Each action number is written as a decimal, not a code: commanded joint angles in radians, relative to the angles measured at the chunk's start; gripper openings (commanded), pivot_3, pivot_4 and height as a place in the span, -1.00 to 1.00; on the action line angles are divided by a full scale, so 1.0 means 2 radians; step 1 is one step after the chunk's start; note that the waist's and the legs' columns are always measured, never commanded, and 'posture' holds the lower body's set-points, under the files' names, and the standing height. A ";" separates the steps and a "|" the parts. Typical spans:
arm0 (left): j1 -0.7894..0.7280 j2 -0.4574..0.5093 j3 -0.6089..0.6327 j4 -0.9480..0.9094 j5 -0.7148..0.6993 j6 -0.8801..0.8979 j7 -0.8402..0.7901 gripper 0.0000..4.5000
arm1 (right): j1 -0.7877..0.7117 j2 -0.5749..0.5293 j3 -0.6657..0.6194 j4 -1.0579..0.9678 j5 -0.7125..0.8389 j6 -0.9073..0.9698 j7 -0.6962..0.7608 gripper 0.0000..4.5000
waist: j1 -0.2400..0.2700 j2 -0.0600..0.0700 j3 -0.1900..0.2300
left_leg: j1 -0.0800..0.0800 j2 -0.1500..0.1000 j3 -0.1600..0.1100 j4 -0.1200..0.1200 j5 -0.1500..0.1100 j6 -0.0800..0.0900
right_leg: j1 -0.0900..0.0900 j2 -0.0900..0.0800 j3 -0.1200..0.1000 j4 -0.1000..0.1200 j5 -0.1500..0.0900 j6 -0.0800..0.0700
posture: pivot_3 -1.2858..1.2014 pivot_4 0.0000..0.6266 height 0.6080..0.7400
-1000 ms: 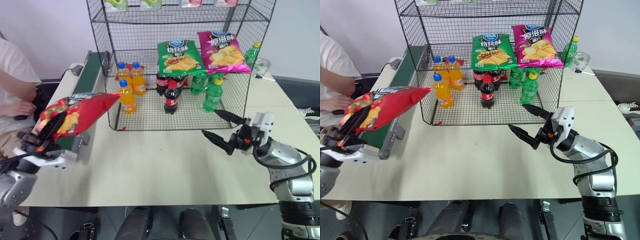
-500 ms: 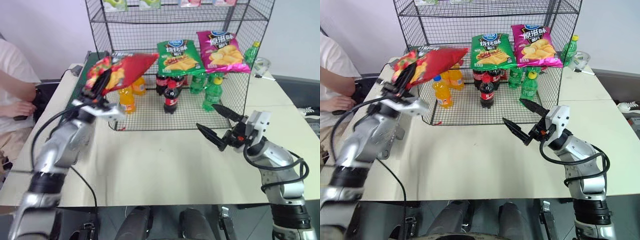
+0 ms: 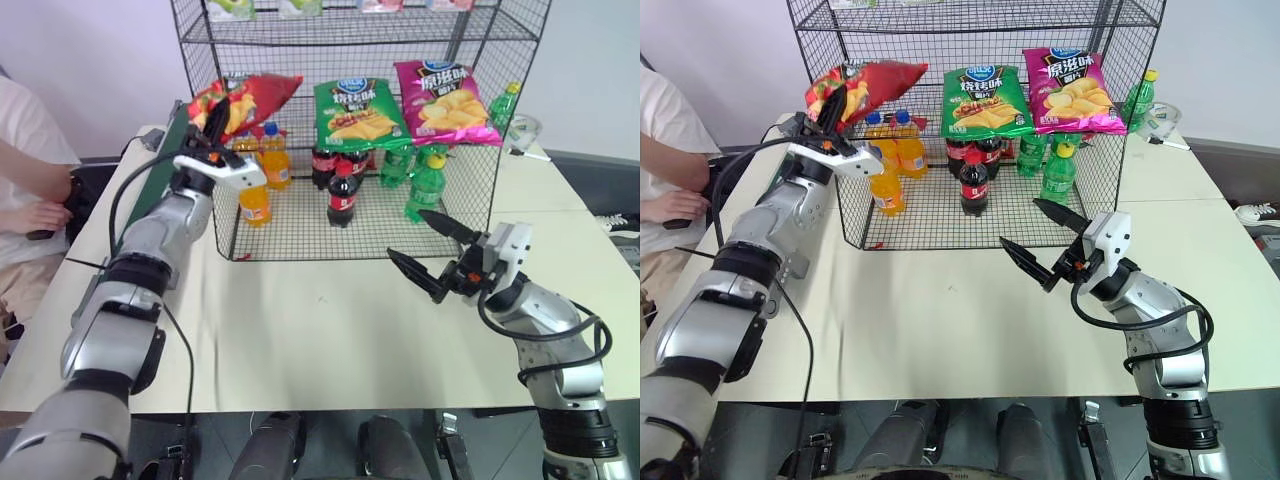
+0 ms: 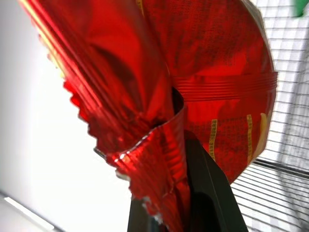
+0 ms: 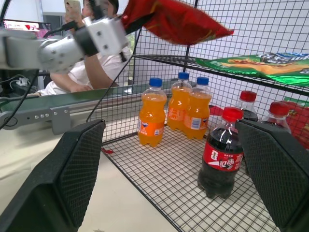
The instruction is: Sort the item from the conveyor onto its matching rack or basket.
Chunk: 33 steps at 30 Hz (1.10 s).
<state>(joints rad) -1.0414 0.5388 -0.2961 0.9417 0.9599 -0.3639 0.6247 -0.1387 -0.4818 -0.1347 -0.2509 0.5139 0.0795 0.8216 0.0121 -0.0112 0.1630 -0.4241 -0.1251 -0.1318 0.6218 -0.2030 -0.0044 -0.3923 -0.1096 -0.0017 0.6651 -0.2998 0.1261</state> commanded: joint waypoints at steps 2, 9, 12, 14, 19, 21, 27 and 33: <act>-0.041 -0.006 -0.025 0.066 -0.001 0.012 0.039 -0.99 | -0.001 -0.005 -0.005 -0.027 0.000 -0.004 -0.004 1.00 | -0.001 0.000 0.000 | 0.000 0.000 0.000 0.000 0.000 0.000 | 0.000 0.000 0.000 0.000 0.000 0.000 | 0.03 -0.52 1.00; -0.089 -0.023 -0.059 0.140 -0.011 0.028 0.049 -0.99 | 0.003 -0.011 -0.007 -0.034 0.003 -0.001 -0.008 1.00 | -0.001 -0.001 0.001 | -0.001 0.000 0.000 0.001 0.000 0.000 | -0.001 0.000 0.000 0.001 0.000 0.000 | 0.03 -0.52 1.00; -0.099 -0.030 -0.069 0.153 -0.015 0.024 0.054 -0.99 | 0.003 -0.010 -0.005 -0.035 0.002 0.000 -0.010 1.00 | 0.000 -0.001 0.001 | -0.001 0.000 0.000 0.001 0.000 0.000 | -0.001 0.000 0.000 0.001 0.000 0.000 | 0.03 -0.52 1.00; -0.101 -0.034 -0.078 0.160 -0.010 0.028 0.055 -0.99 | 0.002 -0.010 -0.004 -0.035 0.001 0.001 -0.011 1.00 | 0.000 -0.001 0.001 | -0.001 0.000 0.000 0.001 0.000 0.000 | -0.001 0.000 0.000 0.001 0.000 0.000 | 0.03 -0.52 1.00; -0.084 -0.038 -0.095 0.175 -0.015 0.038 0.051 -0.99 | 0.006 -0.013 -0.006 -0.036 0.001 0.001 -0.011 1.00 | -0.001 -0.001 0.001 | -0.001 0.000 0.000 0.001 0.000 0.000 | -0.001 0.000 0.000 0.001 0.000 0.000 | 0.03 -0.52 1.00; -0.078 -0.037 -0.097 0.180 -0.020 0.036 0.044 -0.99 | 0.007 -0.014 -0.006 -0.039 0.002 0.003 -0.012 1.00 | -0.002 -0.001 0.001 | -0.001 0.000 0.000 0.001 0.000 0.000 | -0.001 0.000 0.000 0.001 0.000 0.000 | 0.03 -0.52 1.00; -0.071 -0.033 -0.092 0.179 -0.044 0.017 0.026 -0.99 | 0.004 -0.018 -0.005 -0.040 0.005 0.010 -0.013 1.00 | -0.001 -0.001 0.001 | -0.001 0.000 0.000 0.001 0.000 0.000 | -0.001 0.000 0.000 0.001 0.000 0.000 | 0.03 -0.52 1.00; -0.069 -0.029 -0.077 0.169 -0.081 -0.017 -0.009 -0.03 | 0.000 -0.021 -0.002 -0.036 0.004 0.013 -0.008 1.00 | 0.000 -0.001 0.001 | -0.001 0.000 0.000 0.003 0.000 0.000 | -0.001 0.000 0.000 0.002 0.000 0.000 | 0.03 -0.52 1.00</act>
<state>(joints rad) -1.1760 0.4735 -0.4534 1.2795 0.8179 -0.3866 0.6392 -0.1253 -0.5159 -0.1314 -0.2795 0.5146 0.1050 0.8012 0.0127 -0.0136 0.1643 -0.4264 -0.1248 -0.1319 0.6277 -0.2034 -0.0038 -0.3933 -0.1091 -0.0017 0.6685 -0.2998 0.1264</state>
